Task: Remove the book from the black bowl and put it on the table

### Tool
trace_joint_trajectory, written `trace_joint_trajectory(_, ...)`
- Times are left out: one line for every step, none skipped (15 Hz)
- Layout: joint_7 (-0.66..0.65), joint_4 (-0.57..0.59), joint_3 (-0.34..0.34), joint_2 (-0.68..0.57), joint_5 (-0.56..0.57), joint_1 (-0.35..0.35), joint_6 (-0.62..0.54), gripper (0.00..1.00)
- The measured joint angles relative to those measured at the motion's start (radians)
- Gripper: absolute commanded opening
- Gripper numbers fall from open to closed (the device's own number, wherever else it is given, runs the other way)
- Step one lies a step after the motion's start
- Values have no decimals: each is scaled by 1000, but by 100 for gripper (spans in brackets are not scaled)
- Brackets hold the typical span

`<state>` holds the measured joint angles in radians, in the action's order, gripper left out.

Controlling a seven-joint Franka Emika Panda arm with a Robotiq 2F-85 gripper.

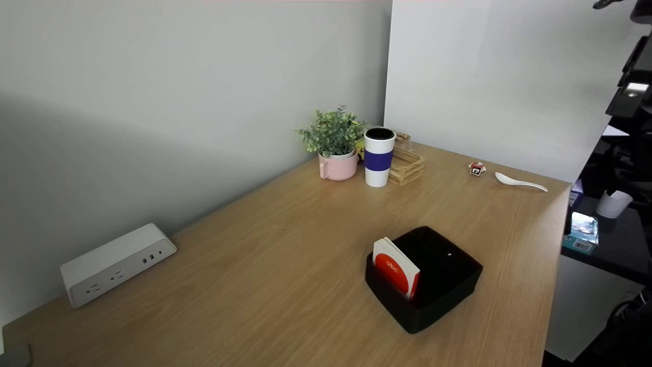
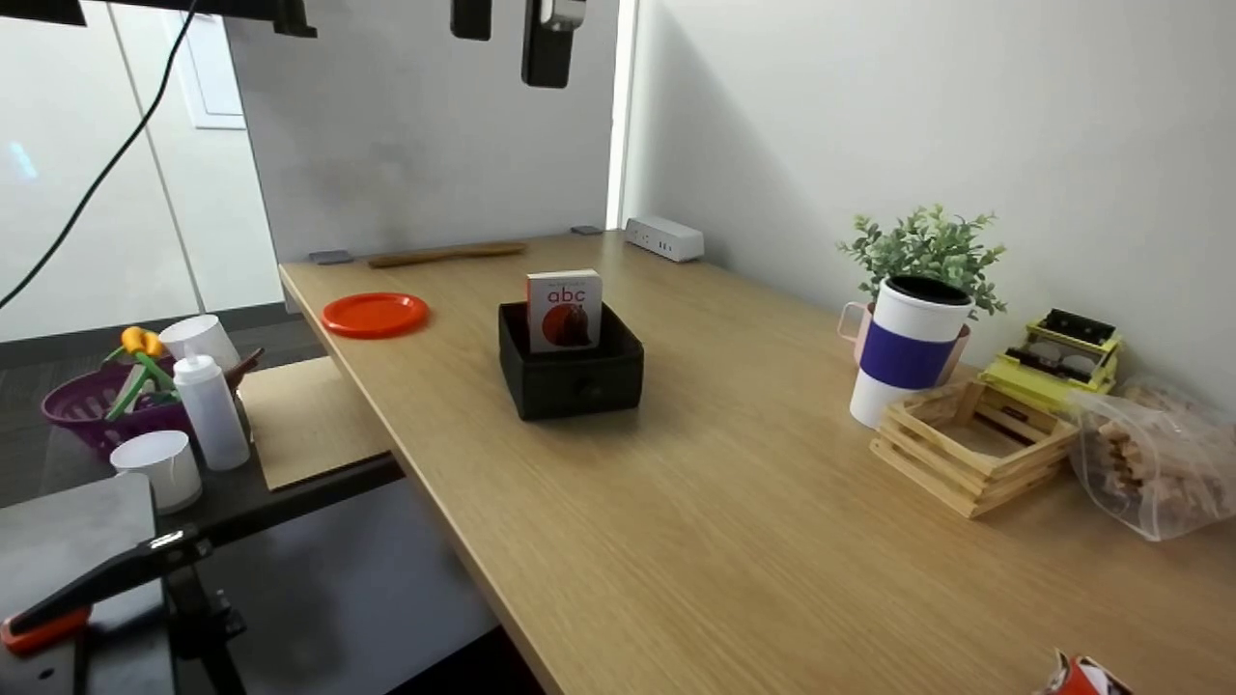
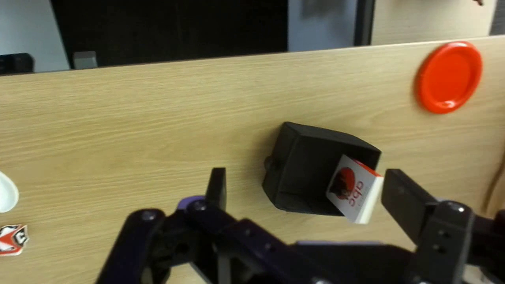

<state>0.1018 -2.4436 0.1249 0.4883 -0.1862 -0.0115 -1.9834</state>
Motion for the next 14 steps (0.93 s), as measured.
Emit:
trace_joint_trajectory(0, 8, 1, -14, -50, -3, -12, 100)
trace_joint_trajectory(0, 14, 2, -25, -77, -5, -20, 100)
trace_joint_trajectory(0, 19, 4, -33, -87, -6, -21, 100)
trace_joint_trajectory(0, 22, 6, -36, -90, -6, -21, 100)
trace_joint_trajectory(0, 23, 7, -37, -92, -6, -21, 100)
trace_joint_trajectory(0, 23, 7, -36, -91, -4, -21, 100)
trace_joint_trajectory(-1, 23, 7, -34, -91, 0, -21, 100)
trace_joint_trajectory(-2, 23, 8, -31, -91, 6, -21, 100)
trace_joint_trajectory(-6, 23, 11, -28, -97, 11, -21, 100)
trace_joint_trajectory(-18, 23, 15, -26, -119, 12, -22, 100)
trace_joint_trajectory(-41, 23, 15, -25, -153, 12, -31, 100)
trace_joint_trajectory(-67, 23, 13, -26, -188, 12, -48, 100)
trace_joint_trajectory(-91, 23, 7, -29, -218, 9, -70, 100)
trace_joint_trajectory(-113, 23, -3, -33, -242, 7, -94, 100)
